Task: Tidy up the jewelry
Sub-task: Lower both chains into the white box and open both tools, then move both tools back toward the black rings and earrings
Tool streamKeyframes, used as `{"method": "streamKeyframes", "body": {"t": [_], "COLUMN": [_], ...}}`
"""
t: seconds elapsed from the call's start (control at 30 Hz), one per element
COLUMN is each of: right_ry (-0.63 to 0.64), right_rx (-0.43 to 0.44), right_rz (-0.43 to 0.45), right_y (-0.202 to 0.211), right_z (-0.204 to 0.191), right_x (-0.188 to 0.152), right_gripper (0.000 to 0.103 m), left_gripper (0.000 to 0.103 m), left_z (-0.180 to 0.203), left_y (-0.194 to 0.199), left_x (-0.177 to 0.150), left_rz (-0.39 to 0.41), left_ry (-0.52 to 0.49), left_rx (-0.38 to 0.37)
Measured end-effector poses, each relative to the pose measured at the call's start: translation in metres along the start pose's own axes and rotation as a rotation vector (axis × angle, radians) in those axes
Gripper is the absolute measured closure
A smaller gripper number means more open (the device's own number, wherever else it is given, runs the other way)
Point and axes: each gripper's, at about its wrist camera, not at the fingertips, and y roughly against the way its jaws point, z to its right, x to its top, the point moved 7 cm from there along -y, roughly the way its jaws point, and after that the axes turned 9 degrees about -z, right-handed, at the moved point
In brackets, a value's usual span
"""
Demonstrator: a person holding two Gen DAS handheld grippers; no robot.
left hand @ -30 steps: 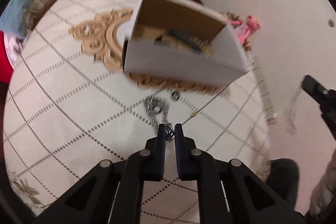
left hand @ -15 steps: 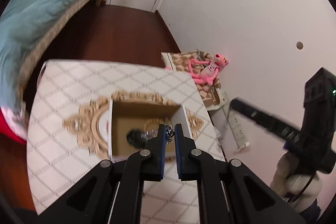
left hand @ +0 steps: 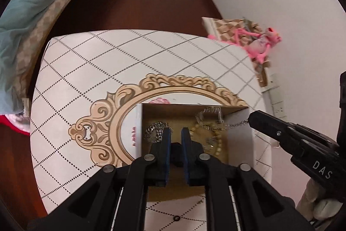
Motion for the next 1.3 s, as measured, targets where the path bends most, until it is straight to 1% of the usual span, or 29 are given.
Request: {"method": "streamKeyframes", "body": {"t": [0.07, 0.1, 0.13, 0.17, 0.2, 0.27, 0.33, 0.37, 0.4, 0.47, 0.5, 0.53, 0.57, 0.6, 0.63, 0.7, 0.73, 0.8, 0.93, 1.07, 1.13, 1.3], "right_ry": [0.000, 0.005, 0.010, 0.013, 0.012, 0.010, 0.002, -0.003, -0.005, -0.004, -0.001, 0.004, 0.009, 0.011, 0.013, 0.012, 0.010, 0.006, -0.017, -0.033, -0.040, -0.029], "right_rx": [-0.009, -0.001, 0.008, 0.013, 0.005, -0.009, -0.018, -0.015, -0.020, -0.068, -0.104, -0.148, -0.177, -0.216, -0.251, -0.315, -0.333, -0.350, -0.355, -0.362, -0.359, -0.386], "right_rz": [-0.008, -0.021, -0.042, -0.073, -0.094, -0.106, -0.110, -0.111, -0.106, -0.095, -0.087, -0.078, -0.071, -0.063, -0.057, -0.050, -0.049, -0.048, -0.041, -0.014, 0.004, 0.068], "right_y": [-0.006, -0.009, -0.011, -0.016, -0.019, -0.021, -0.021, -0.020, -0.018, -0.015, -0.013, -0.011, -0.011, -0.010, -0.009, -0.008, -0.009, -0.011, -0.013, -0.004, 0.003, 0.030], "right_z": [0.001, -0.001, -0.003, -0.003, -0.002, 0.000, 0.005, 0.007, 0.009, 0.015, 0.018, 0.022, 0.024, 0.028, 0.031, 0.037, 0.038, 0.040, 0.044, 0.044, 0.042, 0.032], "right_x": [0.004, 0.005, 0.006, 0.006, 0.006, 0.004, 0.001, -0.001, -0.003, -0.009, -0.012, -0.016, -0.020, -0.024, -0.028, -0.039, -0.044, -0.053, -0.066, -0.074, -0.078, -0.086], "right_gripper": [0.101, 0.100, 0.100, 0.100, 0.099, 0.087, 0.050, 0.044, 0.040, 0.040, 0.035, 0.026, 0.020, 0.013, 0.012, 0.010, 0.005, 0.003, 0.003, 0.003, 0.003, 0.003], "left_gripper": [0.087, 0.080, 0.062, 0.050, 0.033, 0.032, 0.032, 0.032, 0.032, 0.032, 0.031, 0.028, 0.023, 0.009, 0.000, 0.000, 0.000, 0.000, 0.000, 0.000, 0.000, 0.000], "left_z": [-0.005, -0.007, -0.009, -0.011, -0.014, -0.019, -0.022, -0.024, -0.026, -0.029, -0.030, -0.031, -0.031, -0.031, -0.031, -0.029, -0.029, -0.029, -0.026, -0.021, -0.018, -0.009], "left_y": [-0.002, -0.001, 0.000, 0.002, 0.005, 0.011, 0.014, 0.016, 0.017, 0.020, 0.022, 0.022, 0.023, 0.023, 0.022, 0.020, 0.019, 0.016, 0.015, 0.022, 0.030, 0.058], "left_x": [0.000, 0.000, 0.000, 0.000, 0.000, 0.000, 0.002, 0.001, 0.001, -0.001, -0.003, -0.005, -0.007, -0.010, -0.013, -0.021, -0.024, -0.031, -0.042, -0.052, -0.057, -0.070], "left_rz": [0.001, 0.001, 0.006, 0.017, 0.030, 0.065, 0.086, 0.094, 0.103, 0.125, 0.135, 0.144, 0.153, 0.165, 0.171, 0.175, 0.175, 0.173, 0.169, 0.178, 0.195, 0.256], "left_ry": [0.008, 0.014, 0.020, 0.025, 0.032, 0.042, 0.044, 0.043, 0.044, 0.047, 0.046, 0.042, 0.037, 0.029, 0.024, 0.012, 0.009, 0.011, 0.013, 0.005, 0.004, -0.011], "left_rx": [0.026, 0.031, 0.038, 0.047, 0.057, 0.078, 0.119, 0.138, 0.151, 0.187, 0.204, 0.220, 0.233, 0.245, 0.257, 0.293, 0.307, 0.309, 0.315, 0.312, 0.316, 0.350]}}
